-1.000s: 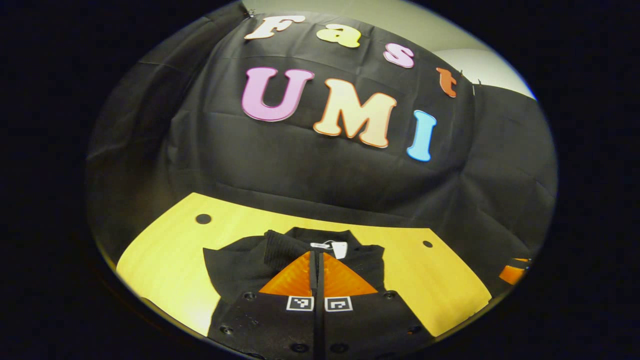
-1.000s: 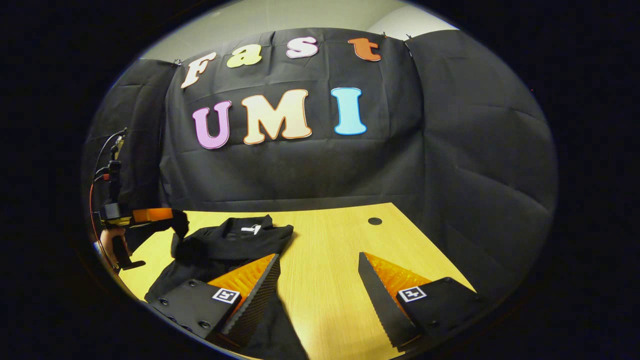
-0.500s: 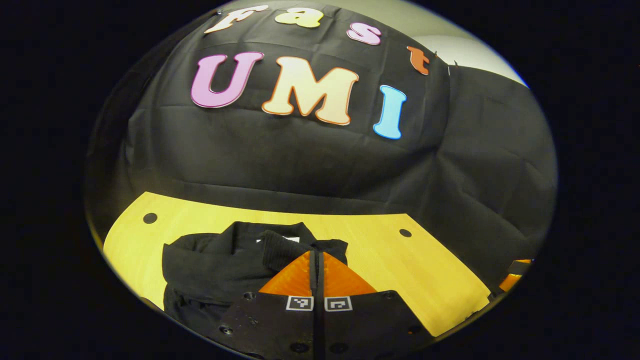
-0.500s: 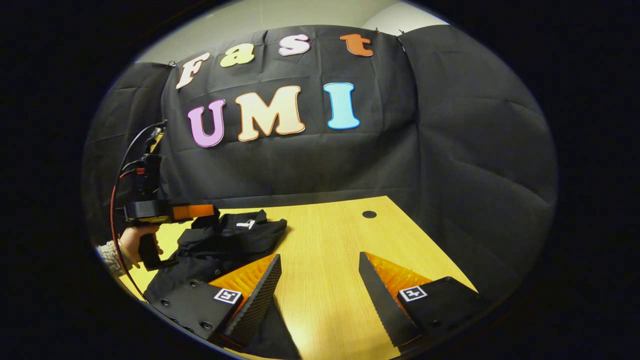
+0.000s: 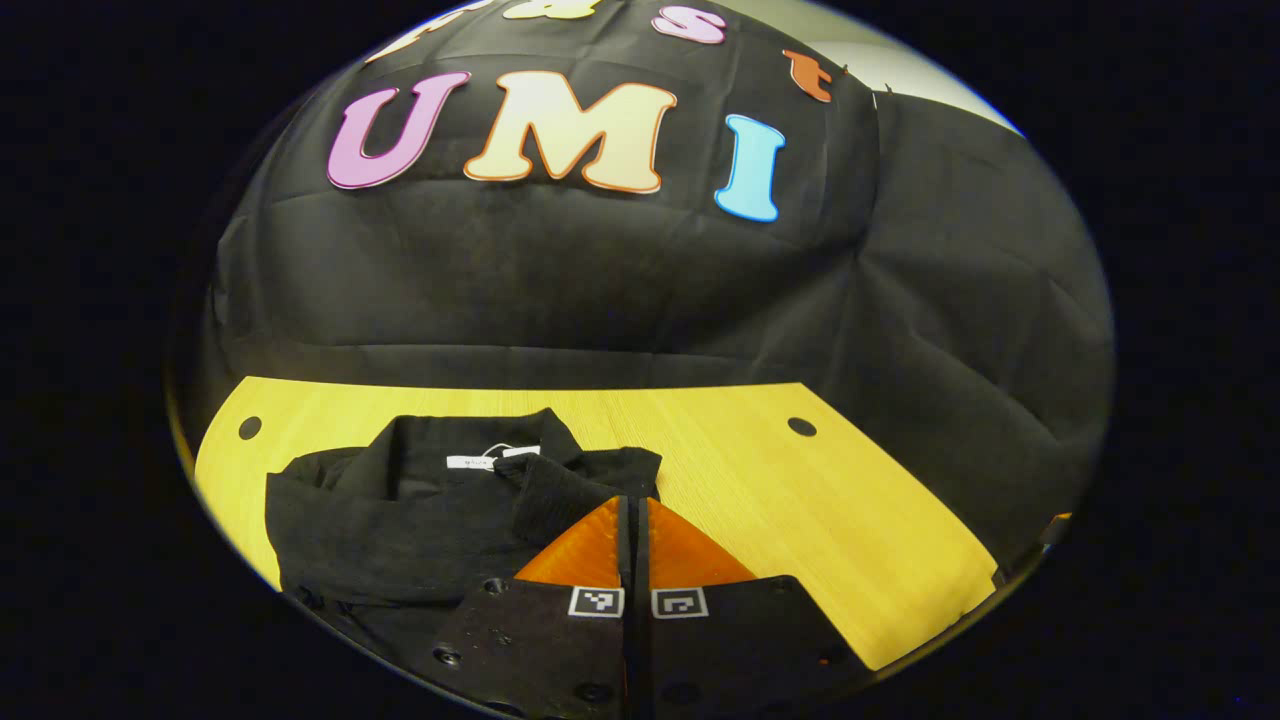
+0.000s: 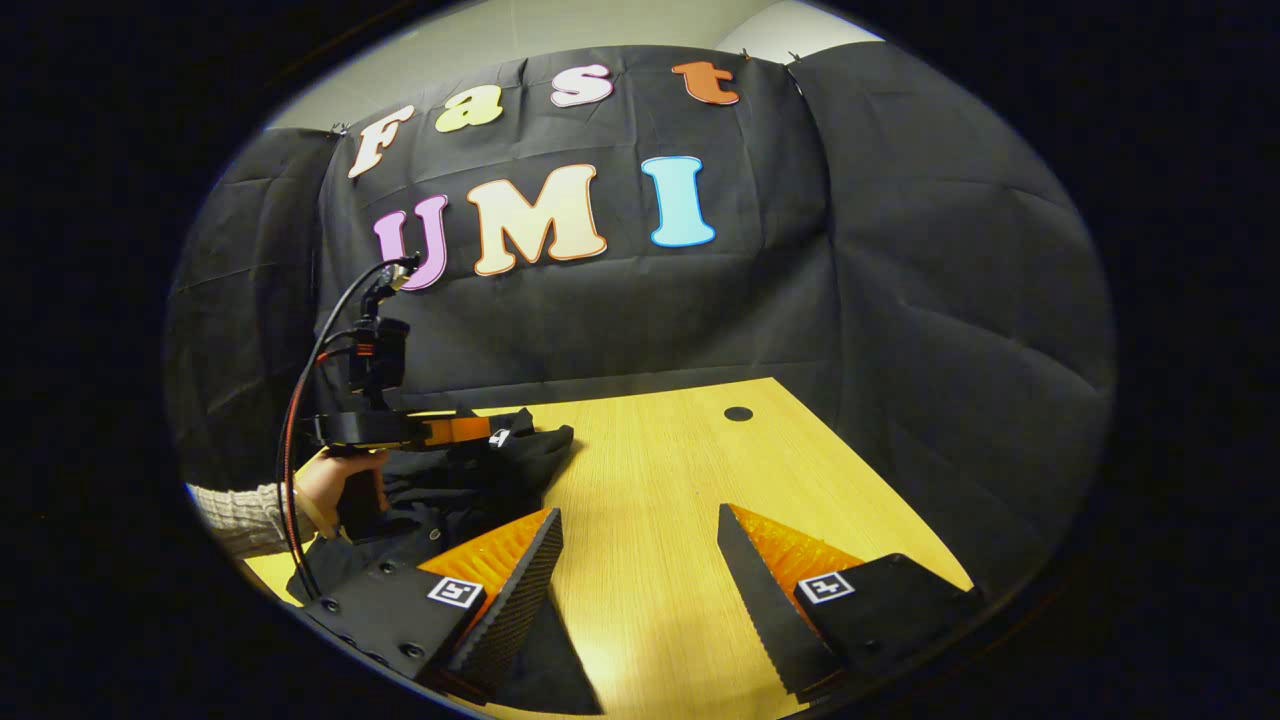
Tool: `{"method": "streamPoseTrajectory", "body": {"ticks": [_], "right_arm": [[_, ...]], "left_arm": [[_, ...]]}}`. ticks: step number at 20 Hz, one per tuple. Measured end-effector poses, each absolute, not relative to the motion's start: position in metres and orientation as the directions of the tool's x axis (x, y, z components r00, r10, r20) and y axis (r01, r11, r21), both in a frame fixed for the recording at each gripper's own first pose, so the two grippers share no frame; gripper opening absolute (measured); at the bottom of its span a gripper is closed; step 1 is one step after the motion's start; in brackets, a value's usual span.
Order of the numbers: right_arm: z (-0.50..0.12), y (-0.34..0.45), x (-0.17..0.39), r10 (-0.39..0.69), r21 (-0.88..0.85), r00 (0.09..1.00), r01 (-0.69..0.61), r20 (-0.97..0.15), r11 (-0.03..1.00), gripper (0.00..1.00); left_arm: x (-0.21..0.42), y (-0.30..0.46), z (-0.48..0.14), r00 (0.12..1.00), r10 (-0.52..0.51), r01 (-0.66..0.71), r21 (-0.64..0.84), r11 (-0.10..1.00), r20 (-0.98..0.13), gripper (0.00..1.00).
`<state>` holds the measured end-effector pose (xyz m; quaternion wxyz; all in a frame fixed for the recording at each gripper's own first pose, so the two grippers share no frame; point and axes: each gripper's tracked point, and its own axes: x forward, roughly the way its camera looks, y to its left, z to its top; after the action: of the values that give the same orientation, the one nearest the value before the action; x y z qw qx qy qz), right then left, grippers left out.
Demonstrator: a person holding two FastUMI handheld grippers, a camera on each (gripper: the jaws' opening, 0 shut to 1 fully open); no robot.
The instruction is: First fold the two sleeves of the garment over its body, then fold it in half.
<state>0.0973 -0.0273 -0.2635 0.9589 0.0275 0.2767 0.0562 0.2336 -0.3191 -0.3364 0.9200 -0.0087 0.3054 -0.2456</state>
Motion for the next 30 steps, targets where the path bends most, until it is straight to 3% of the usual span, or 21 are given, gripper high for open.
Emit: {"method": "streamPoseTrajectory", "body": {"ticks": [4,6,9,13,18,25,30], "right_arm": [[-0.270,-0.026,0.093,0.128,0.082,0.835,-0.099,-0.536,0.992,0.98],[-0.272,-0.024,0.091,0.132,0.079,0.832,-0.106,-0.539,0.991,0.98],[-0.271,-0.020,0.088,0.144,0.086,0.831,-0.116,-0.537,0.989,0.98],[-0.271,-0.012,0.084,0.168,0.091,0.828,-0.141,-0.534,0.986,0.98],[-0.276,0.002,0.071,0.210,0.108,0.824,-0.180,-0.527,0.978,0.98],[-0.301,0.035,0.035,0.287,0.096,0.789,-0.281,-0.543,0.955,0.99],[-0.330,0.056,0.007,0.330,0.102,0.748,-0.335,-0.576,0.937,0.99]], "left_arm": [[0.238,-0.329,-0.340,0.689,-0.468,0.461,-0.163,0.872,-0.553,0.00],[0.235,-0.342,-0.331,0.683,-0.502,0.491,-0.176,0.853,-0.530,0.07],[0.233,-0.351,-0.315,0.688,-0.529,0.522,-0.166,0.836,-0.497,0.31],[0.231,-0.343,-0.292,0.731,-0.503,0.509,-0.122,0.852,-0.461,0.96],[0.215,-0.304,-0.253,0.807,-0.454,0.451,-0.103,0.887,-0.379,0.95],[0.159,-0.178,-0.206,0.922,-0.294,0.296,-0.031,0.955,-0.253,0.94],[0.097,-0.089,-0.226,0.940,-0.178,0.208,0.078,0.975,-0.290,0.92]]}}
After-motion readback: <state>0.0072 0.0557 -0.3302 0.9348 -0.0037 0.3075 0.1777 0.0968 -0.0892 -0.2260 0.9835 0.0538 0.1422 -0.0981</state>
